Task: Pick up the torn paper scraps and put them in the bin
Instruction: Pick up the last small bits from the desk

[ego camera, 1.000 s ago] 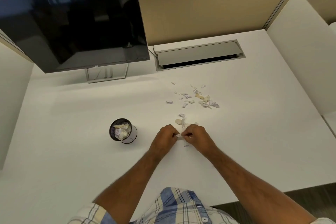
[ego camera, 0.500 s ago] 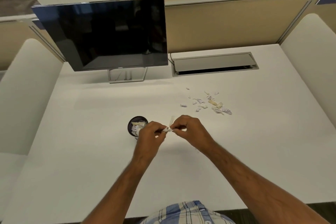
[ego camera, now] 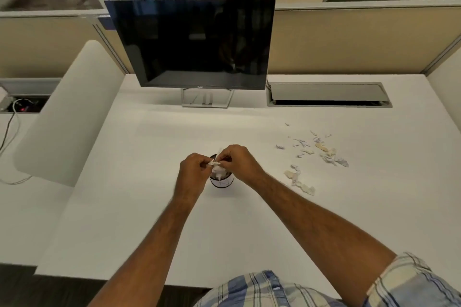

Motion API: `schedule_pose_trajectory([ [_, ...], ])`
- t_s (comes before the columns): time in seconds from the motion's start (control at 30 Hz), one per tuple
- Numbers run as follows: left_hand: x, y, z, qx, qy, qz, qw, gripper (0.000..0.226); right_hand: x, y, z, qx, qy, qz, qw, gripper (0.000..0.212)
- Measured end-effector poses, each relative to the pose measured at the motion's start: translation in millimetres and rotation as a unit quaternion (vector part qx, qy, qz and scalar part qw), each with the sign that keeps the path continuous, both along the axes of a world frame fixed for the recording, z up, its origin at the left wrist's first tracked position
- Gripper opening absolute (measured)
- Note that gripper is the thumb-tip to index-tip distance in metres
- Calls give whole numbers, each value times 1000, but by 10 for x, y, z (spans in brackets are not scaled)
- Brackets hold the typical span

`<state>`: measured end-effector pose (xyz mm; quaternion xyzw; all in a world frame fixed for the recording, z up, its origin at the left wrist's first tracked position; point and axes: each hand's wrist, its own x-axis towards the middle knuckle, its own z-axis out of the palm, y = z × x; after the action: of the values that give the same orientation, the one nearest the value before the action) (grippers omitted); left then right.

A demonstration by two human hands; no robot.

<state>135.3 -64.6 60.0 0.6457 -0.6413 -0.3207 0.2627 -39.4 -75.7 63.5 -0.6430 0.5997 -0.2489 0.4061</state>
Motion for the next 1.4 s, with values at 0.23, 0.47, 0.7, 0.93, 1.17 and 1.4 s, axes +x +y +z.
schedule_pose_trajectory([
  [0.23,-66,-167,-28,30,-129,-91,987,18,38,11,-45,12,53,31,998,29],
  [0.47,-173,-226,-76,7,-194,-184,964,5,-49,-32,-58,-41,42,22,998,22],
  [0.7,-126,-219,-206,-83,-145,-181,969,16,-210,20,-172,-99,90,46,990,17],
  [0.93,-97,-157,-211,-73,-333,-181,923,15,-218,166,-287,-160,298,167,926,27],
  [1.17,-96,-85,-132,-80,-298,-209,928,23,-127,241,-291,-152,310,209,915,50],
  [1.4,33,-86,-282,-71,-293,-262,917,65,-89,217,-282,-108,339,223,908,63],
])
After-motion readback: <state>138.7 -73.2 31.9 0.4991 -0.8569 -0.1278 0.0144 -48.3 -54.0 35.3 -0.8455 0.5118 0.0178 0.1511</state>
